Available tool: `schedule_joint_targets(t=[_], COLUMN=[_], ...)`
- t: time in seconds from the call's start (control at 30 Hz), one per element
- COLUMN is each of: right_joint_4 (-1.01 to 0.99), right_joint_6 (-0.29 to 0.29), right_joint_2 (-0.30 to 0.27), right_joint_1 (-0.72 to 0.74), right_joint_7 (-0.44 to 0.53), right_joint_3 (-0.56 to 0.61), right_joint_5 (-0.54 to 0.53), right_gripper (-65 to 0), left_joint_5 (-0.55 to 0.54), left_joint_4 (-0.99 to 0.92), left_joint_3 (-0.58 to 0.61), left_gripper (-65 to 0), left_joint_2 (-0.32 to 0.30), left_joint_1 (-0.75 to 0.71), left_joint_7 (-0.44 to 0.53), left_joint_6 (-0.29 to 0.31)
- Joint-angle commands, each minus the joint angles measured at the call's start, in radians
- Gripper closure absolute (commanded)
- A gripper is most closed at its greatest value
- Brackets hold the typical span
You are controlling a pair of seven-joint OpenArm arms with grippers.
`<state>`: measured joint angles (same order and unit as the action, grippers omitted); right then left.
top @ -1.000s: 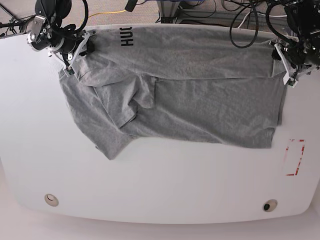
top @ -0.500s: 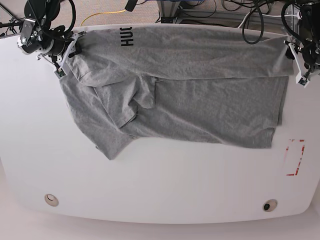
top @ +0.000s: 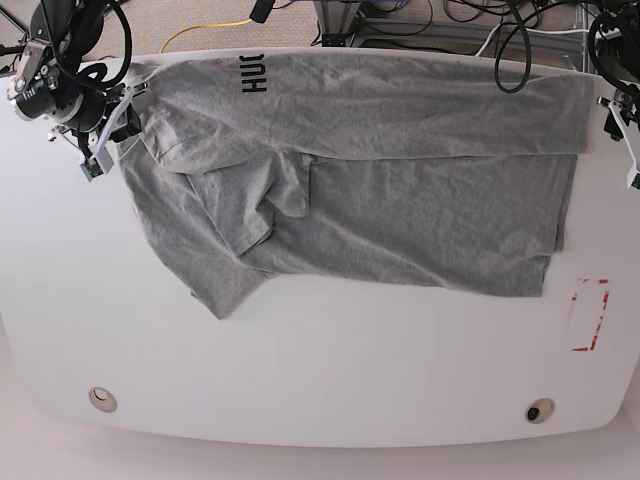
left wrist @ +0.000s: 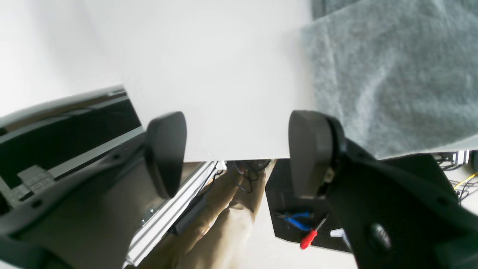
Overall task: Fold the T-shirt properly
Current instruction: 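Move both grippers to the shirt hem corners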
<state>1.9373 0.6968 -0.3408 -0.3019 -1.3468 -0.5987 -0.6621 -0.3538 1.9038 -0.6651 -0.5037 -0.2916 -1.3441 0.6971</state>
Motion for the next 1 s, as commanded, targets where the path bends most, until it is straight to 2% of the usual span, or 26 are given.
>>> schedule_joint_targets(t=[0.0, 0.07, 0.13, 0.2, 0.3, 0.37, 0.6, 0.73, 0.87, 0.97], right_joint_4=[0.014, 0.001, -0.023, -0.059, -0.109, -0.138, -0.312, -0.424, -0.543, -0.64], right_joint_6=[0.001, 0.001, 0.001, 0.001, 0.001, 0.001, 0.001, 0.001, 0.001, 0.001], right_joint_2=[-0.013, -0.013, -0.013, -0.014, -0.019, -0.02, -0.02, -0.013, -0.014, -0.014], right_joint_1=[0.043, 0.076, 0.128, 0.18, 0.246, 0.292, 0.468, 0.574, 0.659, 0.7], right_joint_7=[0.014, 0.014, 0.014, 0.013, 0.013, 0.014, 0.019, 0.039, 0.115, 0.185], right_joint_3=[-0.007, -0.007, -0.005, -0.002, 0.016, 0.029, 0.038, 0.047, 0.119, 0.144], right_joint_5=[-0.014, -0.014, -0.014, -0.014, -0.014, -0.014, -0.012, 0.046, 0.115, 0.156], right_gripper=[-13.2, -13.3, -16.5, -23.3, -37.7, -43.4, -42.0, -41.9, -41.7, -41.7], left_joint_5=[0.002, 0.002, 0.002, 0.003, 0.005, 0.005, 0.005, 0.003, 0.003, 0.003], left_joint_4=[0.013, 0.013, 0.013, 0.012, 0.01, 0.01, 0.01, 0.01, 0.009, 0.009], left_joint_3=[-0.011, -0.011, -0.006, -0.006, -0.006, -0.005, 0.044, 0.051, 0.051, 0.051], left_gripper=[-40.3, -40.3, -40.3, -40.3, -40.3, -40.3, -40.7, -40.8, -40.8, -40.8], left_joint_2=[-0.017, -0.014, 0.004, 0.032, 0.046, 0.047, 0.049, 0.064, 0.09, 0.096], left_joint_1=[0.044, 0.059, 0.096, 0.141, 0.187, 0.205, 0.334, 0.394, 0.441, 0.447], left_joint_7=[0.013, 0.013, 0.013, 0.013, 0.013, 0.013, 0.013, 0.016, 0.016, 0.016], left_joint_6=[0.001, 0.001, 0.001, 0.001, 0.001, 0.001, 0.001, 0.001, -0.003, -0.029])
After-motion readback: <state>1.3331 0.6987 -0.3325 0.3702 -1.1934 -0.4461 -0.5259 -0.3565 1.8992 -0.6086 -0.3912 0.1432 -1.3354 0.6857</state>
